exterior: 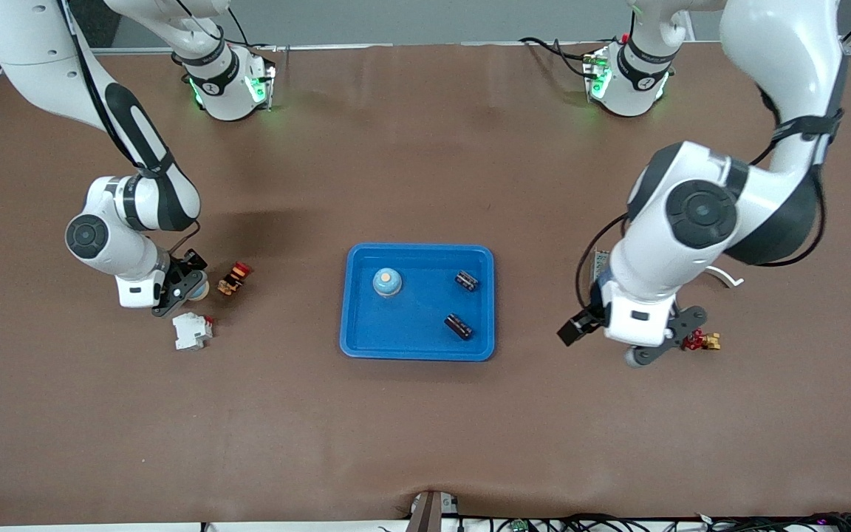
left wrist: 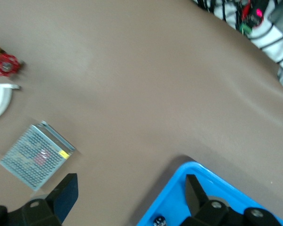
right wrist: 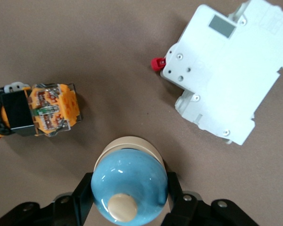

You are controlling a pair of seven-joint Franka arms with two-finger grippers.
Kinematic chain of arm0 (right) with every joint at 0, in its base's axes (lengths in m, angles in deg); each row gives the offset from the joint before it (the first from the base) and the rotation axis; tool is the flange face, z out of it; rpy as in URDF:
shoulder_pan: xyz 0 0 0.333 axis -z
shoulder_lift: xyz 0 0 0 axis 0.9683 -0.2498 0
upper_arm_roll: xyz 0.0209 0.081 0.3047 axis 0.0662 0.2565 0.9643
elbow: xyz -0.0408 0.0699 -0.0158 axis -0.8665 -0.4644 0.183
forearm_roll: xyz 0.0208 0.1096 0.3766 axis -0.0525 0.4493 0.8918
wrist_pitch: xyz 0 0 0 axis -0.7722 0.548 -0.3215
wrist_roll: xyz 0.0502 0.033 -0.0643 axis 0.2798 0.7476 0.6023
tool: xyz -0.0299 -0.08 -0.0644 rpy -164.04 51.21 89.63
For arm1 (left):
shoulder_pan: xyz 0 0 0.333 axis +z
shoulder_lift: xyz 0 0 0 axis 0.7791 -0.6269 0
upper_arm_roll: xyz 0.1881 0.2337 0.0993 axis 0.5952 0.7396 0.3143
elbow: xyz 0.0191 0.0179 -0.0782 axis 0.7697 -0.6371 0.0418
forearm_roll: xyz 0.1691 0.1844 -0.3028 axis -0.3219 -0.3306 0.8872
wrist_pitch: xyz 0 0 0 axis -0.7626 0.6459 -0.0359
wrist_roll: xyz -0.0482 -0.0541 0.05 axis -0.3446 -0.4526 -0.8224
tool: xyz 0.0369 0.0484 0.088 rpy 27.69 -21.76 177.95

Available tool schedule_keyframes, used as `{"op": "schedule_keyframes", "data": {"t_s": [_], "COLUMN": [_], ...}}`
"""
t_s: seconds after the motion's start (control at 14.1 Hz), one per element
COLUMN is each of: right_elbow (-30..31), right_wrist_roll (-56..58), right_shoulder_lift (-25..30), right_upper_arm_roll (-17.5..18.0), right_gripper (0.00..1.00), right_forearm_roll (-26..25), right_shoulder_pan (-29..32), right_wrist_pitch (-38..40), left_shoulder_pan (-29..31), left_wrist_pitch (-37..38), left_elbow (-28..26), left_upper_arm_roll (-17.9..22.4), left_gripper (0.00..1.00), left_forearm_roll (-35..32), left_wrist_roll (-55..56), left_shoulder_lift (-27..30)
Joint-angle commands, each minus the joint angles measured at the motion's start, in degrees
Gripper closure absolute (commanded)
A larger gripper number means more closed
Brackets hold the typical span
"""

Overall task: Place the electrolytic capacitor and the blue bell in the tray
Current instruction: 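Release the capacitor in the tray while the right gripper lifts the bell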

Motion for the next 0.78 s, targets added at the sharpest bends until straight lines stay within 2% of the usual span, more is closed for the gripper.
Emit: {"op": "schedule_keyframes", "data": {"t_s": [0.0,0.28,0.5,0.71], "right_elbow": [0.09,-2.71,-9.56,-17.46], "right_wrist_roll": [0.00,-0.17,-1.48,-10.24], "right_shoulder_lift": [0.10,0.72,2.64,4.32], "right_upper_arm_roll": [0.55,0.63,0.81,0.98], "right_gripper": [0.62,0.62,0.62,0.62], "right_forearm_roll": [-0.68,-0.59,1.25,1.25], "right_shoulder_pan": [0.59,0.59,0.33,-3.00], "right_wrist_pitch": [0.08,3.05,15.87,27.12], "left_shoulder_pan": [1.22,4.29,6.75,9.03], "left_wrist_pitch": [1.15,6.67,9.48,11.52], "left_elbow": [-1.77,-1.77,-1.77,-1.69], "left_upper_arm_roll": [0.32,0.06,-0.11,-0.12], "left_gripper": [0.00,0.00,0.00,0.00], "left_forearm_roll": [0.58,0.58,0.84,2.85], "left_wrist_roll": [-4.74,-9.41,-16.86,-23.99], "left_shoulder_lift": [3.51,7.11,10.36,12.39]}}
